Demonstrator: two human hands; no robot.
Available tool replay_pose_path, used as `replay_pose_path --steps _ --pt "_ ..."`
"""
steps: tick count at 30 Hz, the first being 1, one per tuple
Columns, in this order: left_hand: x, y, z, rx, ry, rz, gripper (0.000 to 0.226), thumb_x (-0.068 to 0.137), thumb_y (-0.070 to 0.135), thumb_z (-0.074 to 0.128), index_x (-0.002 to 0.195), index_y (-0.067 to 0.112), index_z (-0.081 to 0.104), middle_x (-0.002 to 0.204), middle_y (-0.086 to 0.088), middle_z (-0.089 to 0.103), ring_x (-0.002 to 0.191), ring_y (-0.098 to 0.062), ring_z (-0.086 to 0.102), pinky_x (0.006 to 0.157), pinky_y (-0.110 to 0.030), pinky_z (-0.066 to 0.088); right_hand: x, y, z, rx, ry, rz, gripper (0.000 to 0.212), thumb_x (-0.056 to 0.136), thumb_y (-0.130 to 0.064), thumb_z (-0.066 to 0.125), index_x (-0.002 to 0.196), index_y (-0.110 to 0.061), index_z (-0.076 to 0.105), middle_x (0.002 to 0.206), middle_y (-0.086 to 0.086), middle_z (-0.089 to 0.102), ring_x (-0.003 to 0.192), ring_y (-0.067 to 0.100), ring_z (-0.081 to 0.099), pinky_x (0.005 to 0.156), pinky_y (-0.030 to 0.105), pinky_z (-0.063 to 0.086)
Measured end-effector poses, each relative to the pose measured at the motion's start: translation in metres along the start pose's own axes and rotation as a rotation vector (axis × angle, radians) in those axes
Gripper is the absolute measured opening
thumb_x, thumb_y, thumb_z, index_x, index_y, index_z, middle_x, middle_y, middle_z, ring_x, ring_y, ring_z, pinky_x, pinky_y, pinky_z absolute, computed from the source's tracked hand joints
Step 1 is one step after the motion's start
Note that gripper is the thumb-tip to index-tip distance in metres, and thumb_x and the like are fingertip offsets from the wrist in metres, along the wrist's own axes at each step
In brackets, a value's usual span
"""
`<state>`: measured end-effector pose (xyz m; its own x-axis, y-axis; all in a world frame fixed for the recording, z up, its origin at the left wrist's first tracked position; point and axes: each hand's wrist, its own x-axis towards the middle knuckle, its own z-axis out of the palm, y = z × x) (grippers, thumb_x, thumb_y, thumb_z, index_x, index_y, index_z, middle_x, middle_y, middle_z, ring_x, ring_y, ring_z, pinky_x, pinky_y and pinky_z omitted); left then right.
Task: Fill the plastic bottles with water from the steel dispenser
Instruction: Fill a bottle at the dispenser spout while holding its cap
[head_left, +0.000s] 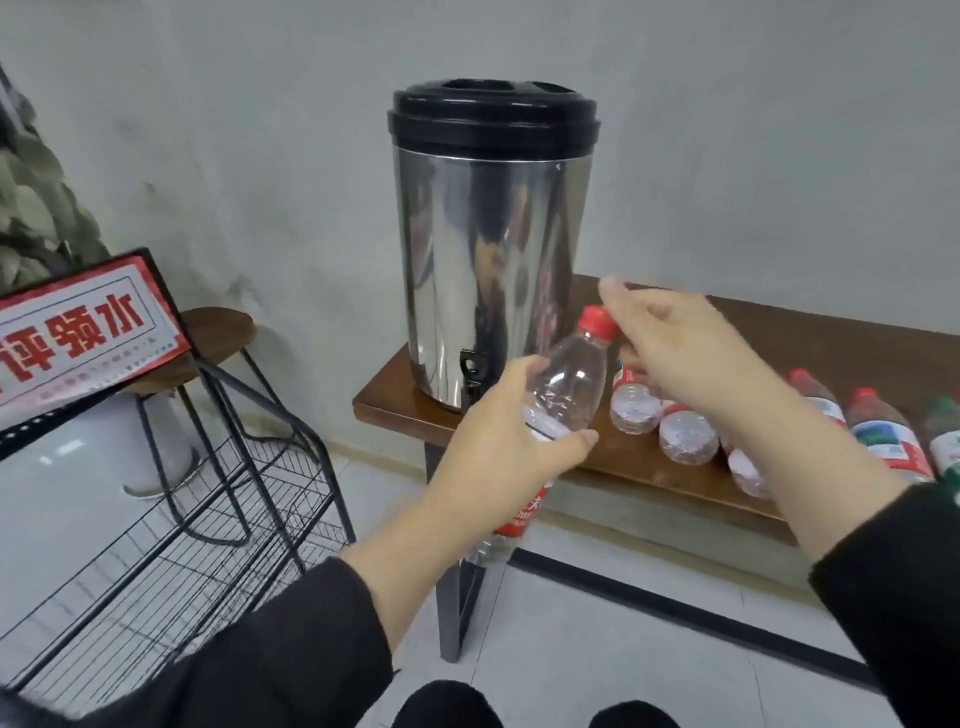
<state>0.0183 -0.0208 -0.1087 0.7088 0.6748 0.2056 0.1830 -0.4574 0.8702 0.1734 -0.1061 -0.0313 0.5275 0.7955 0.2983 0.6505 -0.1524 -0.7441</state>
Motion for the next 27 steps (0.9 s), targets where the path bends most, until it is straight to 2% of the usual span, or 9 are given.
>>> replay_pose_path --steps 3,7,10,13,17,21,24,26,27 --pt "-0.019 -0.024 0.000 0.017 0.010 -0.049 0.073 0.082 0.046 0.080 0.142 0.042 0.040 0.132 0.026 0.054 0.119 0.001 0.051 0.093 -0.015 0.040 0.006 -0.002 0.021 -0.212 -0.086 -0.031 0.062 0.094 -0.061 0.056 0.061 -0.009 0.051 0.044 -0.005 0.034 0.040 0.012 0.032 0.051 0.030 0.028" --pt "-0.048 -0.054 -0.001 0.002 0.004 -0.088 0.066 0.084 0.043 0.079 0.138 0.044 0.041 0.120 0.024 0.059 0.107 0.000 0.059 0.082 -0.011 0.043 -0.009 0.004 0.048 -0.297 -0.244 -0.083 0.051 0.097 -0.051 0.059 0.075 -0.005 0.069 0.045 -0.005 0.042 0.040 0.007 0.040 0.039 0.017 0.029" --pt "-0.070 -0.068 -0.004 -0.118 -0.065 -0.178 0.056 0.086 0.035 0.079 0.131 0.044 0.048 0.116 0.024 0.062 0.102 0.006 0.062 0.071 -0.003 0.046 -0.023 0.002 0.052 -0.283 -0.409 -0.155 0.027 0.098 -0.048 0.058 0.086 -0.028 0.071 0.076 -0.007 0.067 0.065 0.003 0.057 0.061 0.014 0.042" --pt "-0.080 -0.076 -0.011 -0.154 -0.094 -0.219 0.052 0.086 0.034 0.080 0.128 0.044 0.051 0.112 0.020 0.066 0.095 0.001 0.068 0.070 -0.009 0.049 -0.030 -0.001 0.056 -0.334 -0.535 -0.199 0.014 0.101 -0.044 0.054 0.101 -0.039 0.066 0.097 -0.008 0.070 0.091 0.011 0.064 0.086 0.035 0.052" --pt "-0.083 -0.083 -0.010 -0.199 -0.076 -0.207 0.055 0.087 0.030 0.079 0.131 0.043 0.048 0.113 0.020 0.065 0.091 0.012 0.066 0.065 -0.005 0.049 -0.029 -0.005 0.069 -0.390 -0.442 -0.228 0.029 0.094 -0.060 0.055 0.092 -0.034 0.068 0.086 -0.009 0.070 0.081 0.008 0.065 0.074 0.033 0.054" --pt "-0.075 -0.094 -0.007 -0.324 -0.056 -0.289 0.052 0.088 0.027 0.079 0.127 0.046 0.051 0.114 0.014 0.070 0.094 -0.009 0.074 0.077 -0.023 0.059 -0.020 -0.010 0.066 -0.371 -0.443 -0.324 0.013 0.103 -0.042 0.052 0.107 -0.039 0.064 0.094 -0.018 0.065 0.086 0.002 0.062 0.074 0.025 0.047" --pt "-0.070 -0.112 -0.006 -0.327 -0.083 -0.355 0.053 0.088 0.028 0.079 0.129 0.045 0.050 0.113 0.009 0.070 0.096 -0.016 0.074 0.077 -0.026 0.060 -0.002 -0.010 0.060 -0.263 -0.312 -0.259 0.019 0.106 -0.032 0.044 0.106 -0.039 0.062 0.079 -0.007 0.063 0.062 0.009 0.055 0.062 0.035 0.047" --pt "-0.066 -0.125 -0.005 -0.313 -0.097 -0.383 0.057 0.088 0.029 0.079 0.133 0.044 0.047 0.120 0.006 0.066 0.099 -0.017 0.072 0.074 -0.023 0.057 0.012 -0.007 0.062 -0.145 -0.196 -0.186 0.026 0.105 -0.031 0.038 0.097 -0.032 0.063 0.070 0.004 0.059 0.058 0.021 0.050 0.060 0.045 0.047" --pt "-0.063 -0.130 -0.004 -0.305 -0.090 -0.399 0.059 0.089 0.029 0.079 0.134 0.044 0.045 0.123 0.005 0.063 0.099 -0.017 0.070 0.070 -0.019 0.055 0.018 -0.005 0.064 -0.150 -0.138 -0.180 0.029 0.105 -0.032 0.037 0.093 -0.024 0.062 0.068 0.004 0.056 0.058 0.022 0.049 0.060 0.043 0.043"
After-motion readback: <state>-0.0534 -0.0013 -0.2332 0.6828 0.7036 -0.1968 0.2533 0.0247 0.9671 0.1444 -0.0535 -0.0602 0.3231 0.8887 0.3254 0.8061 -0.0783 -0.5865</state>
